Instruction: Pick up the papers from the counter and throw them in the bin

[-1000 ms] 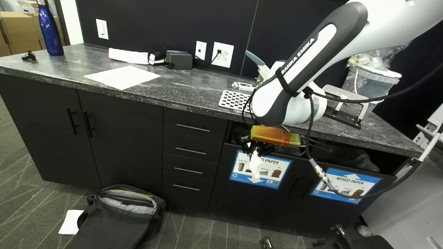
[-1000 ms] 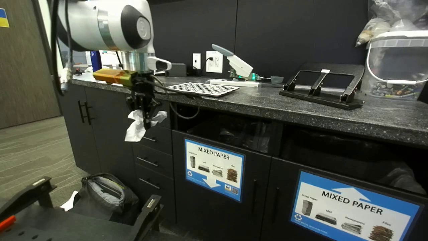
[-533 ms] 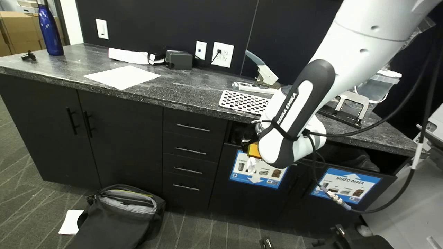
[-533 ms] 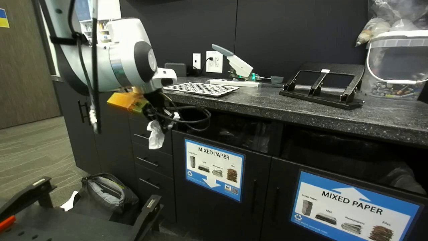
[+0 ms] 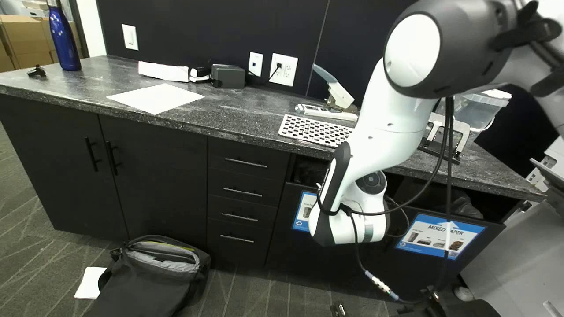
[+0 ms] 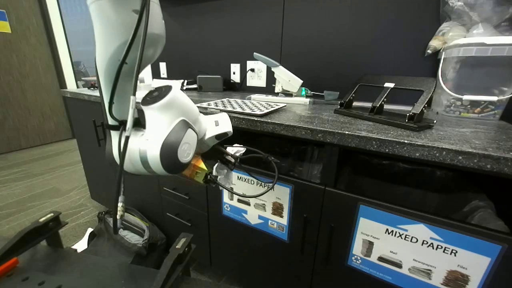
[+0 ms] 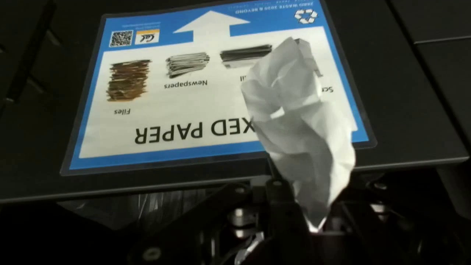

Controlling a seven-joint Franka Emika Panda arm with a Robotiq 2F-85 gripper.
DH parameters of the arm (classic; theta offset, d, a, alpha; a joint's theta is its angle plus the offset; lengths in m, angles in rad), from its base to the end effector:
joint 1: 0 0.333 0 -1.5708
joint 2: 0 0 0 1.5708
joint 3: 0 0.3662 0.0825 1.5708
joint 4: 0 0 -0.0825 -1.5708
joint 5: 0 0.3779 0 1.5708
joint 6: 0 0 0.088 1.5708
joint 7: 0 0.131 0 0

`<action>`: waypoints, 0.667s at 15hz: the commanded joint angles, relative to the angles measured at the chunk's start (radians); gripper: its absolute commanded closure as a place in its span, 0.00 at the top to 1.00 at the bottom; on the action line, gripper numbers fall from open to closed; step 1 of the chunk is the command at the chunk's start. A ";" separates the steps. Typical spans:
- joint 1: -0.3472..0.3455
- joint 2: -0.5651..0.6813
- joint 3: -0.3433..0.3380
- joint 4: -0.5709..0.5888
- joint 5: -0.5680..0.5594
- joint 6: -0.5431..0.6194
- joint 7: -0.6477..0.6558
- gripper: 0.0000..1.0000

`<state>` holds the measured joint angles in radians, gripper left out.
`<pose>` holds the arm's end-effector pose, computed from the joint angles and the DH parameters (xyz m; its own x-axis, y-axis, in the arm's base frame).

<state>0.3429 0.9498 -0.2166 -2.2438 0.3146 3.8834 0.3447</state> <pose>0.5628 0.0263 0.0714 0.6573 -0.2868 0.6970 -0.3446 -0.9368 -0.0604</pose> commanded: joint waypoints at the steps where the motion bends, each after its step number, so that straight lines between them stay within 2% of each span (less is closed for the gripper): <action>1: -0.101 0.119 0.070 0.177 0.081 0.156 -0.100 0.09; 6: -0.193 0.224 0.128 0.367 0.104 0.315 -0.158 0.09; 10: -0.238 0.357 0.154 0.565 0.128 0.381 -0.198 0.09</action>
<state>0.1411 1.1822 -0.0902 -1.8731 0.3950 4.1784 0.2052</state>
